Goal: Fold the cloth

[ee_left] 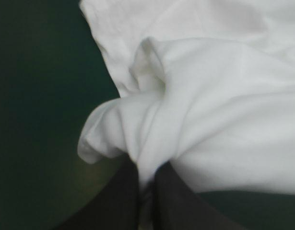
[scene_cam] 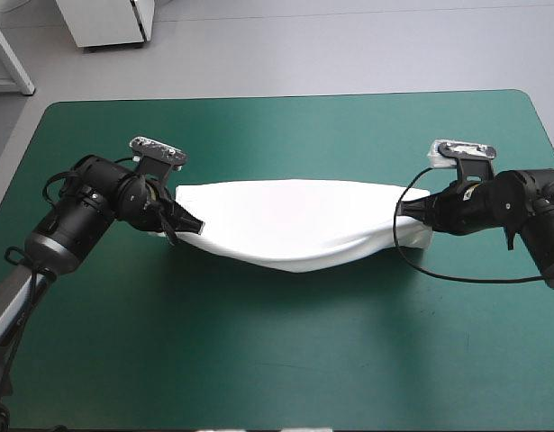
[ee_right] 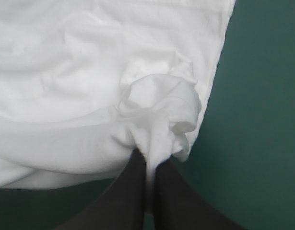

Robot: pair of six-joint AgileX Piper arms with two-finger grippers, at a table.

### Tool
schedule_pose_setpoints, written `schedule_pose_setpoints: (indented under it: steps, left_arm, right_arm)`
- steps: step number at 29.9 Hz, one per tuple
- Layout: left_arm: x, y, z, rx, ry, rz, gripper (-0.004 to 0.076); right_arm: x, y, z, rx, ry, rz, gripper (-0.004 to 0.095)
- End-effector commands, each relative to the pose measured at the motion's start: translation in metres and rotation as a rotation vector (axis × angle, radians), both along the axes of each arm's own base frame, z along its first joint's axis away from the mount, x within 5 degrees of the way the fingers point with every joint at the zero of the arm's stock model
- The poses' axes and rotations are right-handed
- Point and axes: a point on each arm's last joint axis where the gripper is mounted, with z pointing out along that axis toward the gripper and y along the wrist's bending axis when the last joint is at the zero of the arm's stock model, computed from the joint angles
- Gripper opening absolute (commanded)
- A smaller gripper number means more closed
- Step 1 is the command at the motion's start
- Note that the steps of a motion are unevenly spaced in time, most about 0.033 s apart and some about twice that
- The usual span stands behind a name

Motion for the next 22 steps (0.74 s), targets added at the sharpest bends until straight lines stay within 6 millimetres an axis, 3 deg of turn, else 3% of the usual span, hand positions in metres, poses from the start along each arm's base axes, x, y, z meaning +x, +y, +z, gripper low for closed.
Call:
schedule_pose_setpoints:
  steps: [1,6,14,22]
  left_arm:
    - [0.012,0.000,0.017,0.006,-0.151,0.015,-0.0009]
    - [0.047,-0.011,0.000,0.056,-0.172,0.003,-0.0009]
    - [0.099,-0.024,-0.006,0.124,-0.221,0.027,-0.0009]
    - [0.138,-0.017,-0.024,0.101,-0.207,0.108,-0.0009]
  right_arm:
    - [0.012,0.001,0.021,0.029,-0.178,-0.022,-0.0019]
    - [0.041,0.004,0.005,0.042,-0.213,-0.048,-0.0019]
    - [0.074,0.006,-0.012,0.031,-0.259,-0.076,-0.0019]
    - [0.117,-0.009,-0.014,-0.007,-0.300,-0.157,-0.0019]
